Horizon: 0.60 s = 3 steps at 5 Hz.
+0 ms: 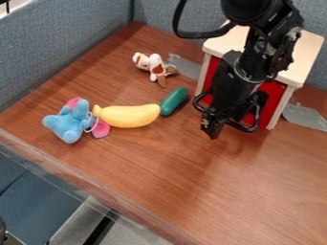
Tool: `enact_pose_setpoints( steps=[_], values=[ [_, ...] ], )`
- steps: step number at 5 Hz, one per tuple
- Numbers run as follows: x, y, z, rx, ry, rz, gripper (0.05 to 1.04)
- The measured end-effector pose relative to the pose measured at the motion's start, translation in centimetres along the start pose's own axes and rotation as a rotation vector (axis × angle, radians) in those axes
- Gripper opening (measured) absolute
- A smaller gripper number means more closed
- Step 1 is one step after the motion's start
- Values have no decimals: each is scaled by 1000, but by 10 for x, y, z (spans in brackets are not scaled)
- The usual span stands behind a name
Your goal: Abriu a gaveta
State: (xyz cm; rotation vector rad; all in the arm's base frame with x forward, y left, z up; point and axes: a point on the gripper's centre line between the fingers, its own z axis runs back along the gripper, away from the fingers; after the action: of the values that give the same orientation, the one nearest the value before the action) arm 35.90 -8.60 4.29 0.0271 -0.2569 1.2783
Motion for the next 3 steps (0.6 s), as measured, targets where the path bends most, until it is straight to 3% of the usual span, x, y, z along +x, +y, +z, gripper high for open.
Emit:
enact_pose_setpoints(
  steps=[2,3],
  values=[
    [-2,1,-13,15,11,-15,952],
    [-1,-2,-13,-6,18,-9,667]
  ],
)
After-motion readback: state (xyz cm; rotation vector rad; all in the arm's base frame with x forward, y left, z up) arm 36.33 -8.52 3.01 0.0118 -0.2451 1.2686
